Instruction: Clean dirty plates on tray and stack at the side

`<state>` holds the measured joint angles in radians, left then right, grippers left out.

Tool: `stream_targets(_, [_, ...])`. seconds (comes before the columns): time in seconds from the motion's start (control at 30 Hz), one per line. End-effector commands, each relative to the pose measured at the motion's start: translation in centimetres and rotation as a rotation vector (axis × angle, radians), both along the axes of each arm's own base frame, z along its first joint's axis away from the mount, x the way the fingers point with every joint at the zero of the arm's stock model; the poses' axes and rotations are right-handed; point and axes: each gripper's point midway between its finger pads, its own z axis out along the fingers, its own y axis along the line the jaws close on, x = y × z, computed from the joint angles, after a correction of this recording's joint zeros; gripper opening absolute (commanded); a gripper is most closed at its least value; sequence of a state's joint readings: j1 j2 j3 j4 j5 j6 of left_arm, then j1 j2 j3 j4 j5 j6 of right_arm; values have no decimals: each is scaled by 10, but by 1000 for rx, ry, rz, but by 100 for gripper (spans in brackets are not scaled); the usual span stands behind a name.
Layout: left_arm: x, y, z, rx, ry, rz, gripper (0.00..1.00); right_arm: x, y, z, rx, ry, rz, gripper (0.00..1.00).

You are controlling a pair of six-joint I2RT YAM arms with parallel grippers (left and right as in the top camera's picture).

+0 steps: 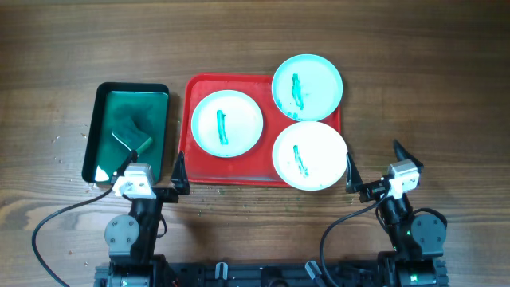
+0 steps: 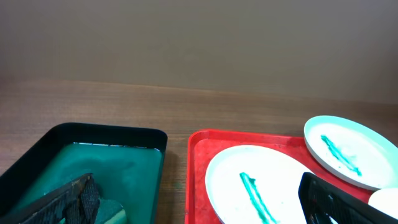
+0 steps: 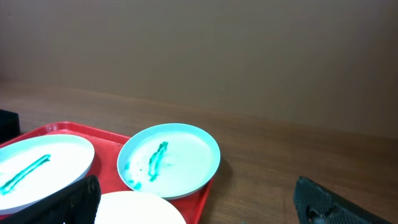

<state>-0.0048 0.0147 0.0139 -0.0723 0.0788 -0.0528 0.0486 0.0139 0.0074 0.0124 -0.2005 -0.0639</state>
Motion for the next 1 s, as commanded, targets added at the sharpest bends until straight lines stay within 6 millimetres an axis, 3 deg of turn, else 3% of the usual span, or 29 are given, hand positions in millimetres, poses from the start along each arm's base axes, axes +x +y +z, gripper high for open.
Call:
stream_targets(0.0, [0,0,-4,20,6,3,100,1,-2,-2,13,10,-12,100])
stream_targets(0.97, [1,2,-5,24,9,10,100,1,-2,-2,14,10,-12,100])
